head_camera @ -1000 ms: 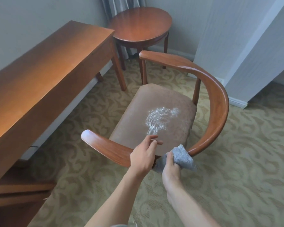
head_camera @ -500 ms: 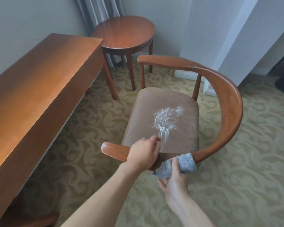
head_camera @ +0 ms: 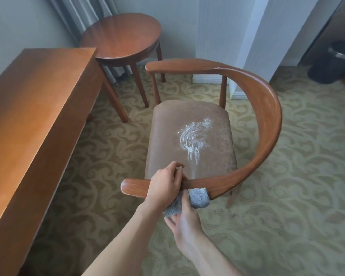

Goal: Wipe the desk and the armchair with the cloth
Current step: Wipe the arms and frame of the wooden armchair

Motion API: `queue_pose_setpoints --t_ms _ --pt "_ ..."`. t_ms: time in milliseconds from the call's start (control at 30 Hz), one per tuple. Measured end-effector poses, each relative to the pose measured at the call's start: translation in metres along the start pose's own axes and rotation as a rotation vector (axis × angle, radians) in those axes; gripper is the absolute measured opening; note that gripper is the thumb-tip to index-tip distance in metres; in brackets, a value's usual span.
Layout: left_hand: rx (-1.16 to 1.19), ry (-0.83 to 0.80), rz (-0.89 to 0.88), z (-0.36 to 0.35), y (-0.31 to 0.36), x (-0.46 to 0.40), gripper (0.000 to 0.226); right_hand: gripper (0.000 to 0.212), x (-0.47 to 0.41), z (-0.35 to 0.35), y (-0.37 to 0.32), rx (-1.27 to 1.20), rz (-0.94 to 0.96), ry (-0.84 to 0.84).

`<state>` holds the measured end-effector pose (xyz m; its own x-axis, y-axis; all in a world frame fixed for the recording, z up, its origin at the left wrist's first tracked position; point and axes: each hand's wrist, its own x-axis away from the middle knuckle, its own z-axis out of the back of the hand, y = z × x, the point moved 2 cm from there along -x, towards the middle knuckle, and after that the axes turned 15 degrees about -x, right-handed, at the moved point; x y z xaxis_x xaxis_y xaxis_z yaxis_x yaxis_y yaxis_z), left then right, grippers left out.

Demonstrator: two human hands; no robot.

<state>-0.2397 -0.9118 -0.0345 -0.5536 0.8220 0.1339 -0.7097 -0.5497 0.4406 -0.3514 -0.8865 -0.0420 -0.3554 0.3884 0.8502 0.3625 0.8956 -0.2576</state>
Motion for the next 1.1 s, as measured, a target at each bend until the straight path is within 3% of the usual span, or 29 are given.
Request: queue_pose_setpoints --t_ms 333,633,900,1000,1100 --pt "0.201 -0.122 -0.103 0.019 -0.02 -0.002 0.021 0.036 -0.008 -0.04 0.05 -0.153 0.021 -0.024" --pt "0.052 -0.09 -0.217 0.047 -0.089 0.001 0.023 0.036 -0.005 -0.087 0.092 -0.271 0.147 0.077" --pt "0.176 -0.122 -0.137 0.071 -0.127 0.014 0.021 0.044 -0.006 -0.114 0.12 0.063 0.113 0.237" --pt "0.307 -0.219 -0.069 0.089 -0.145 0.025 0.031 0.037 0.007 -0.119 0.119 0.323 0.043 0.137" --pt "0.579 -0.365 -0.01 0.114 -0.147 0.025 0.055 0.038 0.022 -0.131 0.09 0.524 0.182 0.027"
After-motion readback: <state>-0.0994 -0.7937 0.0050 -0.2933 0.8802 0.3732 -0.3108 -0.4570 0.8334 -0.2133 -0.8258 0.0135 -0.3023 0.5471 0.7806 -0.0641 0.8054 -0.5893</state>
